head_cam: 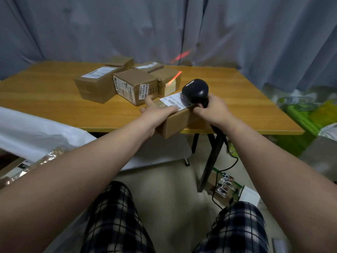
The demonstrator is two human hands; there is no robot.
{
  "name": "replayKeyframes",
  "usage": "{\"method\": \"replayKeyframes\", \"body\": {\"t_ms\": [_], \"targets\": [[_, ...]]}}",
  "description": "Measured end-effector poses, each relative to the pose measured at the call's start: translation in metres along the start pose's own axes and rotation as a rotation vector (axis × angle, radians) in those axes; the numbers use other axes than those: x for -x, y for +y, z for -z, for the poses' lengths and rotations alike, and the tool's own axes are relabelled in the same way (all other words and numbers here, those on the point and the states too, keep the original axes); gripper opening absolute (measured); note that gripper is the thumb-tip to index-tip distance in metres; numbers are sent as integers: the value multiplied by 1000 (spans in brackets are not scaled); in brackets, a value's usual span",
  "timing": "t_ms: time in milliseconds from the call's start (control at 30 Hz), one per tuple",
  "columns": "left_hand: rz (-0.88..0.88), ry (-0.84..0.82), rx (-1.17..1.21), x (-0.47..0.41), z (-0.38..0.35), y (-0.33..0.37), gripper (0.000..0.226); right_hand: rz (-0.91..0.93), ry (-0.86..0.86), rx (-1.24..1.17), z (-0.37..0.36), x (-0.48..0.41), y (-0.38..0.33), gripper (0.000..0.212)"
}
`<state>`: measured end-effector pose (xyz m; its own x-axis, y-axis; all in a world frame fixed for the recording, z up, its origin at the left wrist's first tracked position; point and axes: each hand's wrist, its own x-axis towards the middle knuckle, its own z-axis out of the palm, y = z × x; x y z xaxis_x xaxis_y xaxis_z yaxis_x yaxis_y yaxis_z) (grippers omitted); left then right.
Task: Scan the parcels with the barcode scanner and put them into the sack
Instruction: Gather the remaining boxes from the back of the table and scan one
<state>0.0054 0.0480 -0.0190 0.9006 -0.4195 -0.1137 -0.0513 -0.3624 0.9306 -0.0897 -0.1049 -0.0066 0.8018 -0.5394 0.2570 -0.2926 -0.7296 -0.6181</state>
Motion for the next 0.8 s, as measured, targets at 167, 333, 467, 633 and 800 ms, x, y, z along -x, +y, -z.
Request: {"method": "replayKeyframes", "body": {"t_ms": [167, 333, 467, 633, 800], "targets": [[-136, 20, -57, 1, 4, 0, 92, -122, -8, -376, 22, 0, 0, 27], [-254, -96, -214, -13, 28, 8, 80, -160, -65, -433, 41, -9, 2, 23], [-161, -156, -11, -23, 35, -1, 79, -229, -172, -532, 40, -9, 9, 28], [-70, 6, -9, -19, 20, -5, 54, -212, -192, -418, 41, 0, 7, 21], [71, 117, 329, -10, -3, -3, 48, -251, -130, -499, 38, 11, -2, 45]]}}
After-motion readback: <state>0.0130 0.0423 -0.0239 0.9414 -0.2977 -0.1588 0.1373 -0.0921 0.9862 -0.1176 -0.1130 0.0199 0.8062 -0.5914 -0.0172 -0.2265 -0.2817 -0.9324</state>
